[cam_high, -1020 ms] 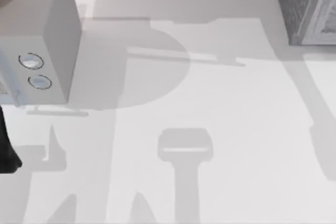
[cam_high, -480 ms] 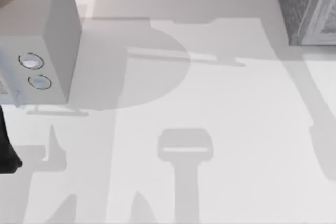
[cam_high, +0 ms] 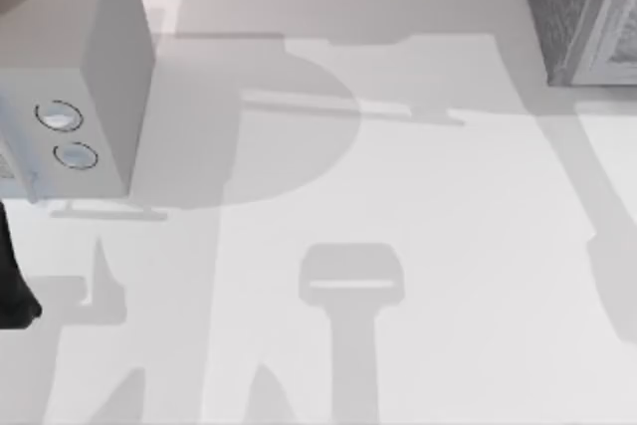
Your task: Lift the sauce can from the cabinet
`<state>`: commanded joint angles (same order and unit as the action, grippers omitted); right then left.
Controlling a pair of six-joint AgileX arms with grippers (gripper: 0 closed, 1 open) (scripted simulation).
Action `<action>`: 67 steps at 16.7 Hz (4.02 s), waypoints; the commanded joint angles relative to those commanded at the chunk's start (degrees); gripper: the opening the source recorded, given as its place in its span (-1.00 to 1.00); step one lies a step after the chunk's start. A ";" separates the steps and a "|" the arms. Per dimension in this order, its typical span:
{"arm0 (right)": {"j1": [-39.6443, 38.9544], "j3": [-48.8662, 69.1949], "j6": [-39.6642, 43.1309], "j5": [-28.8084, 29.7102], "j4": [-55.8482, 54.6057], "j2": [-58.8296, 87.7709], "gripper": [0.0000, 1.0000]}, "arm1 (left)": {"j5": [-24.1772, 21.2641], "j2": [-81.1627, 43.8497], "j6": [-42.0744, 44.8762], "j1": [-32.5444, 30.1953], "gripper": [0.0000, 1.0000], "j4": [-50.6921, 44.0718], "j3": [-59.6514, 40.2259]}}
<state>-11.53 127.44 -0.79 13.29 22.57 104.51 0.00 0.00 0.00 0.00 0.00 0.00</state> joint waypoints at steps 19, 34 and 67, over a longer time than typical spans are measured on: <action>-11.88 -6.49 -0.05 11.35 18.43 -24.77 -1.00 | 0.00 0.00 0.00 0.00 1.00 0.00 0.00; -0.92 -57.80 -0.71 -7.73 2.53 -57.57 -1.00 | 0.00 0.00 0.00 0.00 1.00 0.00 0.00; 8.26 -107.52 0.63 -25.98 -53.27 -59.57 -1.00 | 0.00 0.00 0.00 0.00 1.00 0.00 0.00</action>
<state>-3.27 19.91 -0.16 -12.69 -30.71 44.94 0.00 0.00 0.00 0.00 0.00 0.00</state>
